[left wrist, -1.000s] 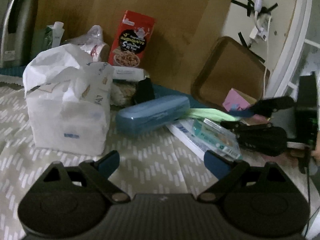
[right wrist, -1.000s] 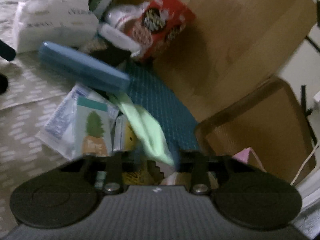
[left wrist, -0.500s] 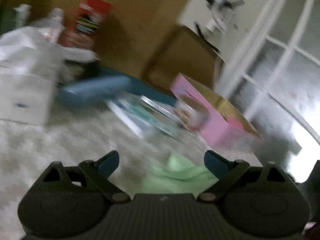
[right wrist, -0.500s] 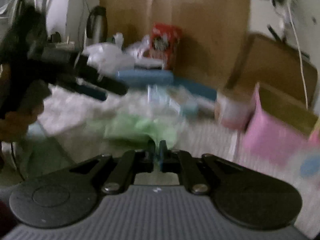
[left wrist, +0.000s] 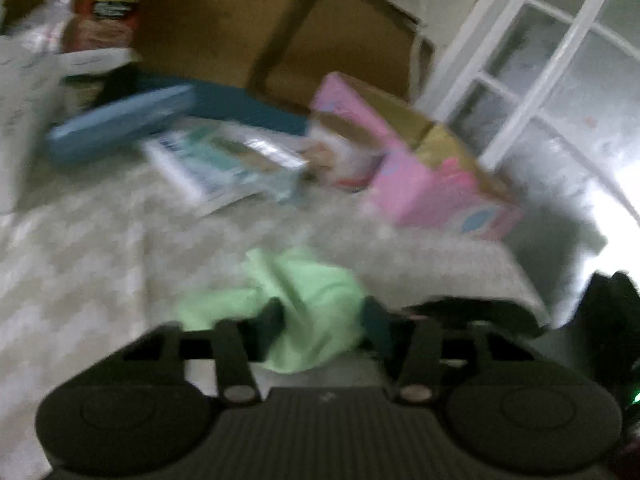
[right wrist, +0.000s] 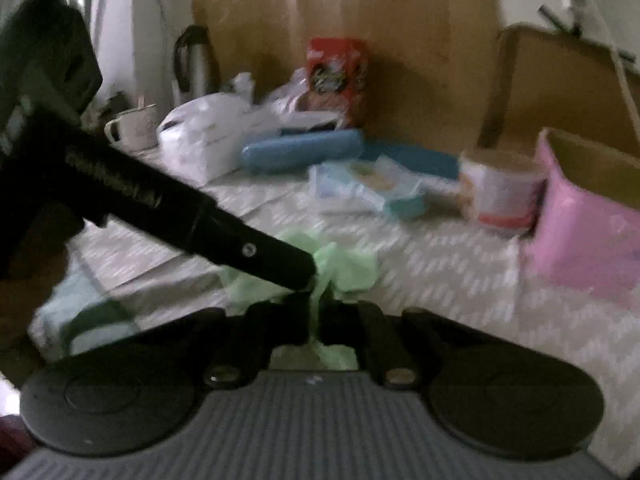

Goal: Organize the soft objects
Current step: 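Carry the green cloth into the pink tin and open both grippers, then close both grippers on the teal pineapple-printed box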

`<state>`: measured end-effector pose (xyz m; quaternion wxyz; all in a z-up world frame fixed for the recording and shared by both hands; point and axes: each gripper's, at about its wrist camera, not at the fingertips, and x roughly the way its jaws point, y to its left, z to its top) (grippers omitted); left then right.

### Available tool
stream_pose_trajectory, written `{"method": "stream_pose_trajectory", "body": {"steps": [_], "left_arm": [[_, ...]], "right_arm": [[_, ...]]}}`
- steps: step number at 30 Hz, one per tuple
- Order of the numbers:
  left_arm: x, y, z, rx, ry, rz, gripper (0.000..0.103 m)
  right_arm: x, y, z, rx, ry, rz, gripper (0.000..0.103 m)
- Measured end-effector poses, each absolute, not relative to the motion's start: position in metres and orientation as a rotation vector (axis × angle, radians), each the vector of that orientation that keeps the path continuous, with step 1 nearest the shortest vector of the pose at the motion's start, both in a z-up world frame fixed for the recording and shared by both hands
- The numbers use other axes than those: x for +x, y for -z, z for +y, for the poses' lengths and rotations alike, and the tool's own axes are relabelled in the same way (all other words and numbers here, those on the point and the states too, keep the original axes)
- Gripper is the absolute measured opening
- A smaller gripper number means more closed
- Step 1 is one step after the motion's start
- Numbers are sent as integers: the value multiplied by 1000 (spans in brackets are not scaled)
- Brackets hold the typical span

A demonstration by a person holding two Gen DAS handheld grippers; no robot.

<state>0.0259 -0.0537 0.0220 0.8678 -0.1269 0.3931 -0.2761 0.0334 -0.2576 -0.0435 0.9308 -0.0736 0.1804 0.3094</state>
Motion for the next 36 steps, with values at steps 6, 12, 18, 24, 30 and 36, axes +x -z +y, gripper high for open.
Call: {"method": "stream_pose_trajectory", "body": {"steps": [6,12,18,24,30,36], "left_arm": [[54,-77,-114,-208,742,729,40],[111,-107,-212,-186,844,658,57],[151,-91,-259,-93,684,681,66],[112,-98,-172,-130,632,576,72],[80,-70,-42,-262,347,600,69],[53,-38,19,-397,241,644,69]], "right_arm": [[30,7,-305,-112,-416,141,7],[84,-19,-369,-2,-168,124,15],[120,-3,-397,-18,18,239,87],[63,-1,-409,153,-65,113,83],[59,0,-338,136,-473,244,49],[99,0,-264,13,-549,345,49]]}}
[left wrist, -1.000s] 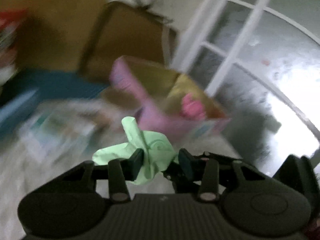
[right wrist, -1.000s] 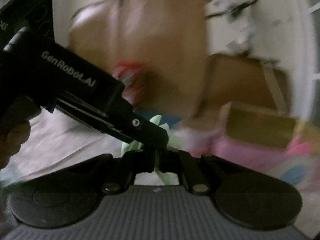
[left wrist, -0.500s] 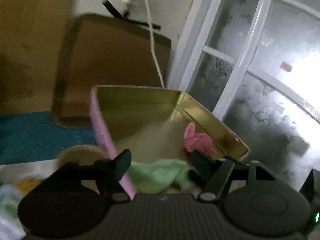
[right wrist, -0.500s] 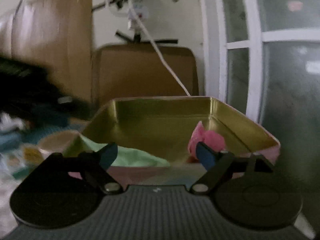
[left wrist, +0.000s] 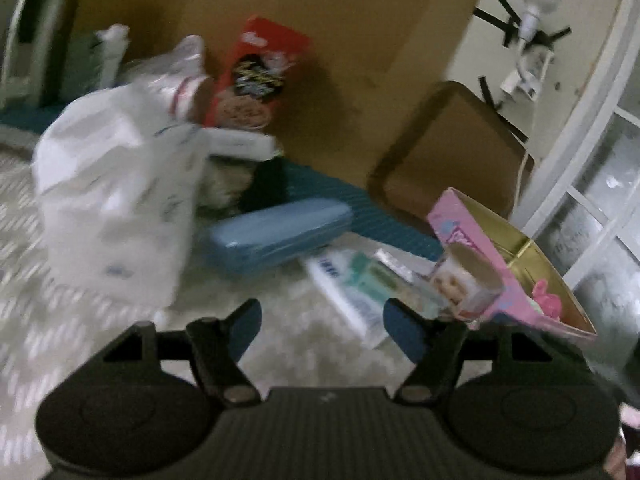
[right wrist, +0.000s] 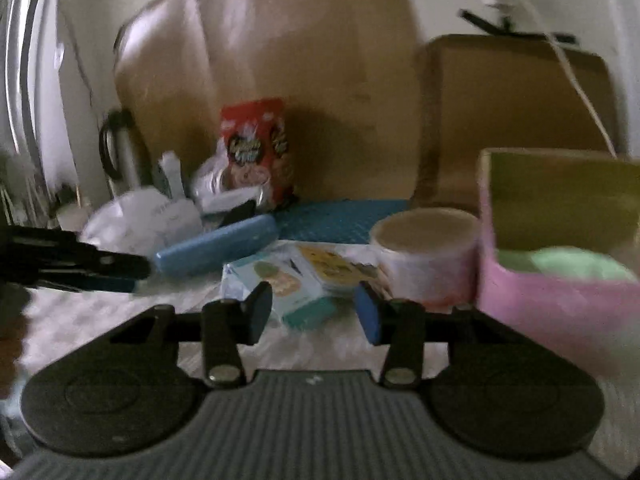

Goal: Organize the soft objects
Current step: 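Close both grippers on the teal pineapple-printed box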

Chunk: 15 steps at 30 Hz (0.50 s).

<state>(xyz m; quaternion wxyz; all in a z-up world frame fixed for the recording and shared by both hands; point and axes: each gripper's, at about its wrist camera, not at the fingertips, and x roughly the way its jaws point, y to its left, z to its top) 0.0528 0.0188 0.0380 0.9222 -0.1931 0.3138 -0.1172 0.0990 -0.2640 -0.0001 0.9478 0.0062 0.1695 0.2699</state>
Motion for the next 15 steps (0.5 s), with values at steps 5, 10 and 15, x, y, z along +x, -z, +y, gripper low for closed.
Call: {"method": "stream_pose_trajectory", "body": {"steps": [5,10,15], "left_arm": [[55,-23,36,-448,252,661,69],[61,-13,41,-473,290,680,71],[52,-14,42,-452,305,663,72]], "right_arm": [[155,-6,-229,-111,-567,378,58],[209,-4,-200,-139,-528,514,63],[207,-7,-184,-167,-569,568,70]]}}
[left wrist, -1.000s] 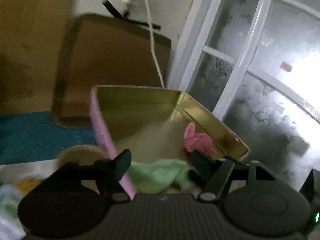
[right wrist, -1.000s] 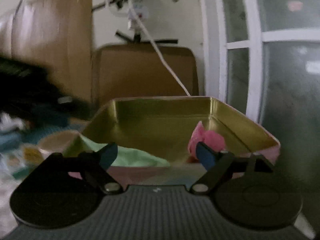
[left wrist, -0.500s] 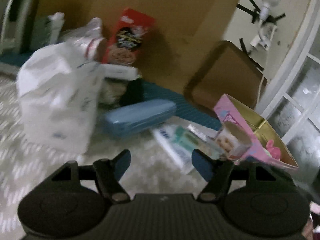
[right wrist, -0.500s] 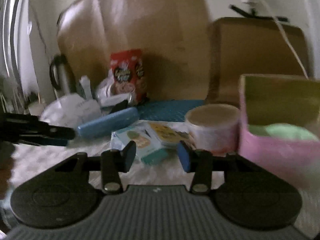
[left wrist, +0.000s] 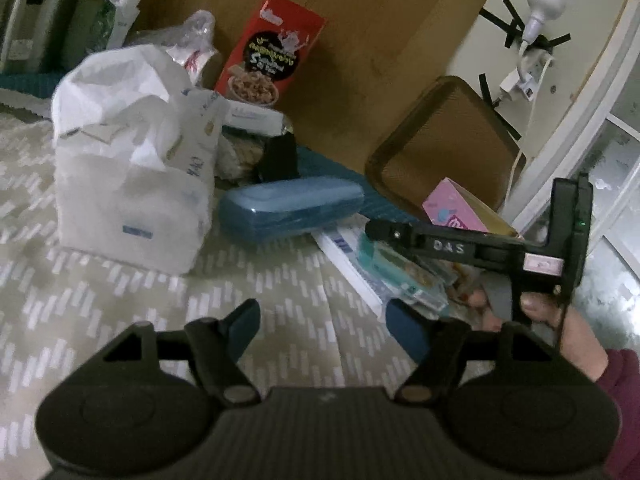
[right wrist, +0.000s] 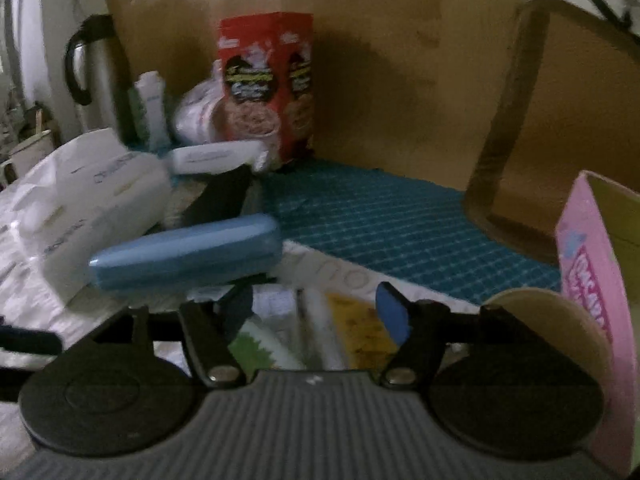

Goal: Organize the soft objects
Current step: 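Close both grippers on the teal pineapple-printed box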

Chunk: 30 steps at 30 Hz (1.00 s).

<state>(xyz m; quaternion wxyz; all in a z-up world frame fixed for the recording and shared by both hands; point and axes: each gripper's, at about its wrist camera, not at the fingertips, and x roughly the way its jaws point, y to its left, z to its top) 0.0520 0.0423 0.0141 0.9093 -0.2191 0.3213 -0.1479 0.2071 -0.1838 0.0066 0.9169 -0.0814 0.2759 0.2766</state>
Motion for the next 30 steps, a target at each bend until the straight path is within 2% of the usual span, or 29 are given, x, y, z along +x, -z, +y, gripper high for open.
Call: {"method": "stream_pose_trajectory", "body": {"steps": [5,8,12,17,18,19,23,30], "left_arm": [[47,-15,54,-479,303,650,75],[48,-13,56,-492,301,659,75],[44,-15,55,-480,316,662,75],[39,-19,57,-479,333,650,77],[39,-19,58,-479,336,651,77],[39,-19,57,-477,340,655,77],[37,-19,47,-458,367,677,77],[38,-21,18,-427,420,728,77]], "right_arm": [[181,-9,-180,-218,-617,570,69],[191,-8,-187,-140,-598,607,74],[188,-7,-193,-47,-609,645,76],[124,4,-206,-32,-714,677,76],[104,12,-210,-26,-738,681,73],[87,15,-214,-30,-749,653,67],[32,19,-232,-64,-650,471,68],[28,33,-207,-124,-669,494,69]]}}
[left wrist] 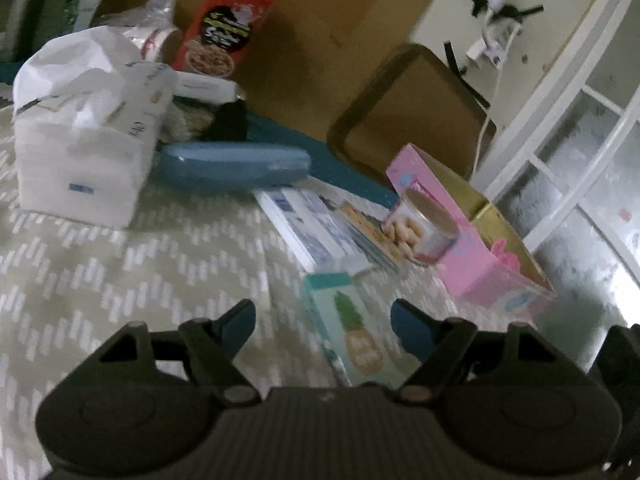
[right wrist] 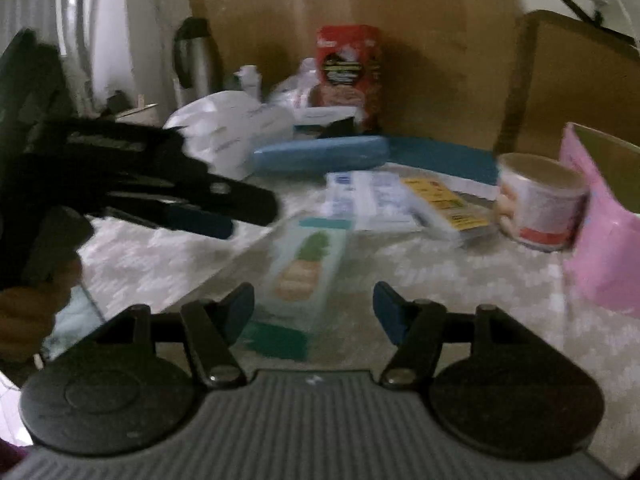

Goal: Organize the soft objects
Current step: 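Close both grippers on the teal pineapple-printed box, then lower the teal box into the pink tin and open both grippers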

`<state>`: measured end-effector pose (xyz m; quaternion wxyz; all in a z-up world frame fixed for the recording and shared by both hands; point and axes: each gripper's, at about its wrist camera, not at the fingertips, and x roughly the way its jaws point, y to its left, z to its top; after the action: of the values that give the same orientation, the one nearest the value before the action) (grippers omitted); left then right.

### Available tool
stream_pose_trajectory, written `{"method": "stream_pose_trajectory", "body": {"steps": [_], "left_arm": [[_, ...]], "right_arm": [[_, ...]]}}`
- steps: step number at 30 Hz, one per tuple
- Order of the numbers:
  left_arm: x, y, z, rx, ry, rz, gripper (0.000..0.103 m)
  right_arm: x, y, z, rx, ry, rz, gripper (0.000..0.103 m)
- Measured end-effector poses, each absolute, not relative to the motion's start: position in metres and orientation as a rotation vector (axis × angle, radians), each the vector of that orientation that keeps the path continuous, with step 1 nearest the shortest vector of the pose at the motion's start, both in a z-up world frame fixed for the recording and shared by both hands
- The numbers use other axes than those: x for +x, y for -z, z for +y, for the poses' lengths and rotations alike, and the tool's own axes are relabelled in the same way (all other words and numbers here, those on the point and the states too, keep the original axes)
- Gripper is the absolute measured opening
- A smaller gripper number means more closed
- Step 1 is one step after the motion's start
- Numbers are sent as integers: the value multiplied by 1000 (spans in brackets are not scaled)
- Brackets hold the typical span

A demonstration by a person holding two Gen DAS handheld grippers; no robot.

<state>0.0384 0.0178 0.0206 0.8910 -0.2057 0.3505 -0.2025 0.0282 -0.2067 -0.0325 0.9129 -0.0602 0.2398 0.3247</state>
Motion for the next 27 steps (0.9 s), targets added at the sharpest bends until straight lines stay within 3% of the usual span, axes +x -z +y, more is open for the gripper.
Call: {"method": "stream_pose_trajectory", "body": {"steps": [3,5,6,10,18,24,27], "left_arm": [[36,-22,9,-398,421,752,77],[36,-22,0,-380,424,781,75],[36,-21,-7,-361,432,799,65],[33,-18,-37,-256,437,815,43],[45,-78,-108,-157,600,676,42],[99,-107,-203,-66,732,630,43],[125,-103,-240,-43,737,628,58]], "right_arm": [[29,39,-204,-158,-679,501,69],[22,42,-199,-197,-668,461,57],[22,41,-202,-181,-677,463,51],[18,43,-217,-131,-637,427,49],[16,5,-284,-64,-422,157,49],[68,-13,-347,9,-229,120,49],[102,-10,-365,12,-128,143,51]]}}
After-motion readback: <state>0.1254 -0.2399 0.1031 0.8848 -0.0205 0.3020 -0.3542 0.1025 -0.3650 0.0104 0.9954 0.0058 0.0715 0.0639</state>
